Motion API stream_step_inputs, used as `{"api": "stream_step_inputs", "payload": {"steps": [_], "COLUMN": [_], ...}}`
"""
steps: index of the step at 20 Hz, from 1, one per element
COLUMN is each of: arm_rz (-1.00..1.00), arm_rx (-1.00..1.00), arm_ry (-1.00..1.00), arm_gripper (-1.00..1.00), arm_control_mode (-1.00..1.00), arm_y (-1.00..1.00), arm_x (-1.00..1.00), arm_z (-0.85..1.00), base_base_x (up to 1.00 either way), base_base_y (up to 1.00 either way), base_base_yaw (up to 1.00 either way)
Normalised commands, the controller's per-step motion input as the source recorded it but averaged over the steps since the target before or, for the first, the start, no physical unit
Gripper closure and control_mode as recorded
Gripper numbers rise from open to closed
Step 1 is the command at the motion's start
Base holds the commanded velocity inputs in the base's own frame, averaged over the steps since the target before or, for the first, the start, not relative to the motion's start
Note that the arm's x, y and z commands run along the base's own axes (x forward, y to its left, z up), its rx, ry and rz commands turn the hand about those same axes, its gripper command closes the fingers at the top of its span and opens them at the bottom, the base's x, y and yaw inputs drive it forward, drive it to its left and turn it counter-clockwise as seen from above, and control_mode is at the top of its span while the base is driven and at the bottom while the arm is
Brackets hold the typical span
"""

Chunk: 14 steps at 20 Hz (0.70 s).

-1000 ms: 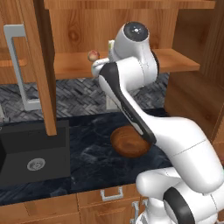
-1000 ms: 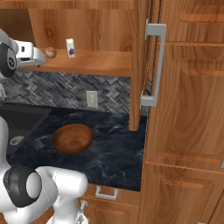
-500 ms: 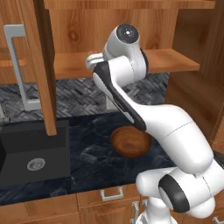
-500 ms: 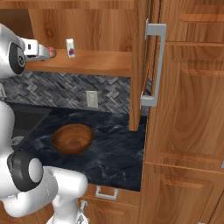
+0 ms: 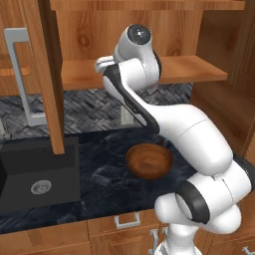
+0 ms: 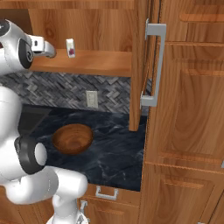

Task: Pick the peach from the cabinet and place it in the bowl. Then pick the bowl and place it in the sink. Then turn on the sink facuet.

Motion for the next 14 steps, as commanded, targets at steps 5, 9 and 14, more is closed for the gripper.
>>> {"api": "stream_step_inputs", "payload": {"steps": [5,9,14], "arm_rz": [0.0,0.0,0.0], "arm_rx": [0.0,0.0,0.0], "arm_ry": [0.0,0.0,0.0], "arm_gripper": [-1.0,-1.0,-1.0], "arm_control_mode": [-1.0,-1.0,-1.0], "arm_y": [0.09,0.06,0.03], "arm_x": [0.45,0.35,0.23], "arm_z": [0.0,-0.04,-0.04], "base_base_x": [0.0,0.0,0.0], "base_base_y": [0.0,0.0,0.0], "base_base_yaw": [0.0,0.0,0.0]}}
